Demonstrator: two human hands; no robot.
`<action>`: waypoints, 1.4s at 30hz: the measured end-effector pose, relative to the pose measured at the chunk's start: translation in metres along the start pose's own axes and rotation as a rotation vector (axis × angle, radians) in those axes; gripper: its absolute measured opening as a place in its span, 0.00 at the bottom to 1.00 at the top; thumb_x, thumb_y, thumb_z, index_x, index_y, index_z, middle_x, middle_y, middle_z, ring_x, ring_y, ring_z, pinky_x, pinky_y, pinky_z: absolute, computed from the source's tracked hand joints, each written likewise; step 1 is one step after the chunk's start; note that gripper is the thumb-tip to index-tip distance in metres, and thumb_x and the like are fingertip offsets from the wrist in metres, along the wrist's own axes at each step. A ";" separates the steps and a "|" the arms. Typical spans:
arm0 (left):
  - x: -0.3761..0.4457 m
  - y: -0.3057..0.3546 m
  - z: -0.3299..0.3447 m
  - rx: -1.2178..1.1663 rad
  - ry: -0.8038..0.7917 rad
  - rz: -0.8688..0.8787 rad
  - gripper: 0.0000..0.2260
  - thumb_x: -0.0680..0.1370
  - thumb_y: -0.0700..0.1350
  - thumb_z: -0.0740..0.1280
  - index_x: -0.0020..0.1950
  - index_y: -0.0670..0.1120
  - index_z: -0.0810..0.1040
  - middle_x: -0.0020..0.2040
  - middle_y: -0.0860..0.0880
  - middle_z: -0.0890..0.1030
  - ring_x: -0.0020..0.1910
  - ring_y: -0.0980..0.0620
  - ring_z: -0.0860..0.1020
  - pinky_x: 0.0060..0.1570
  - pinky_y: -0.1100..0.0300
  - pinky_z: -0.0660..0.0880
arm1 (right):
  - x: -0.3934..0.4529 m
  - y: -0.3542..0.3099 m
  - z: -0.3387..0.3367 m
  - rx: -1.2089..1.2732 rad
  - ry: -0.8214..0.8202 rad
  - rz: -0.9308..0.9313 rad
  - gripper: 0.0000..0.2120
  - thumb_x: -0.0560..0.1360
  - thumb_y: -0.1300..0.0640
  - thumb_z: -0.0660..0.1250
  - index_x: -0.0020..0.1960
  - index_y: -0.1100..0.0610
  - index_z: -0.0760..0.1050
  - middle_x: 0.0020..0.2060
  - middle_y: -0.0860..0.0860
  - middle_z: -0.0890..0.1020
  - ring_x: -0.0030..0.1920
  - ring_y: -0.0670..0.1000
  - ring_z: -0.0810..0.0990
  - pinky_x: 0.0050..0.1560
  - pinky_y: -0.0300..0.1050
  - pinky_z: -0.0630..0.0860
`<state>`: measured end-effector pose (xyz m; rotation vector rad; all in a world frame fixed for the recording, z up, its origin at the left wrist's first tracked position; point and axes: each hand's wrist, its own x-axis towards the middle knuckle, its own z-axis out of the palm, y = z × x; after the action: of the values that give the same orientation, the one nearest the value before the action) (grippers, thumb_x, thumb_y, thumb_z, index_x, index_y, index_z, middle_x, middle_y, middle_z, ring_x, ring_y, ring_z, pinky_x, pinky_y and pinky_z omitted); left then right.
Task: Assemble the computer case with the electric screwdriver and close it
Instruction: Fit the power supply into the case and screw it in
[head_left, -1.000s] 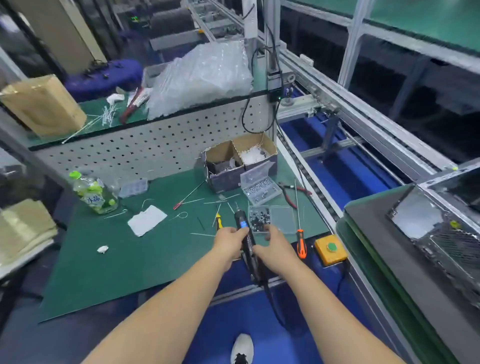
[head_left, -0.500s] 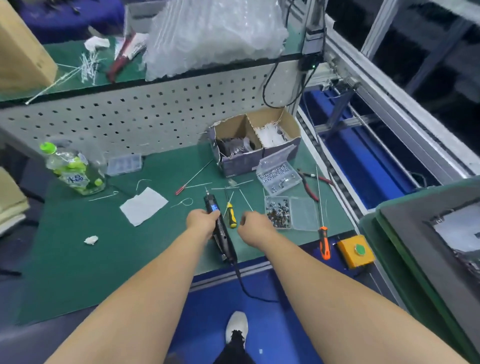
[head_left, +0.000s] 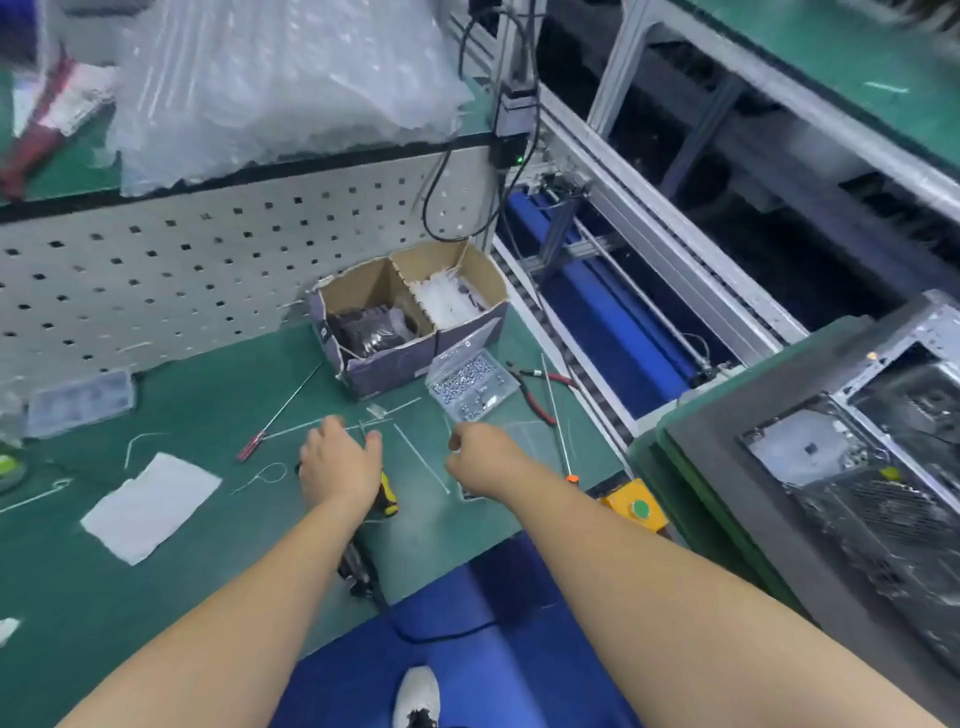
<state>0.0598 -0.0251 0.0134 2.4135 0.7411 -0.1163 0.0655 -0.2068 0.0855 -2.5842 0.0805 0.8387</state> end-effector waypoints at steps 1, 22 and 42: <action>-0.003 0.029 0.005 -0.058 -0.031 0.112 0.18 0.79 0.53 0.68 0.65 0.44 0.75 0.61 0.42 0.78 0.62 0.39 0.74 0.61 0.46 0.71 | -0.004 0.012 -0.014 0.016 0.031 0.009 0.16 0.82 0.57 0.64 0.67 0.59 0.77 0.63 0.59 0.81 0.62 0.62 0.80 0.59 0.49 0.77; -0.544 0.443 0.209 -0.132 -0.745 1.303 0.04 0.80 0.48 0.65 0.51 0.55 0.79 0.45 0.57 0.81 0.44 0.56 0.79 0.45 0.57 0.74 | -0.434 0.579 -0.171 0.364 0.764 0.534 0.08 0.82 0.55 0.60 0.55 0.51 0.78 0.48 0.46 0.81 0.39 0.48 0.81 0.35 0.44 0.76; -0.683 0.506 0.332 0.126 -0.782 1.285 0.06 0.81 0.49 0.63 0.51 0.57 0.80 0.45 0.61 0.81 0.44 0.62 0.78 0.40 0.65 0.72 | -0.464 0.801 -0.104 0.635 0.797 0.861 0.27 0.79 0.47 0.65 0.74 0.57 0.67 0.67 0.55 0.70 0.61 0.59 0.76 0.55 0.53 0.76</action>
<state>-0.2133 -0.8793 0.1794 2.2054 -1.1643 -0.5189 -0.4005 -1.0120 0.1284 -2.0313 1.4825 -0.0829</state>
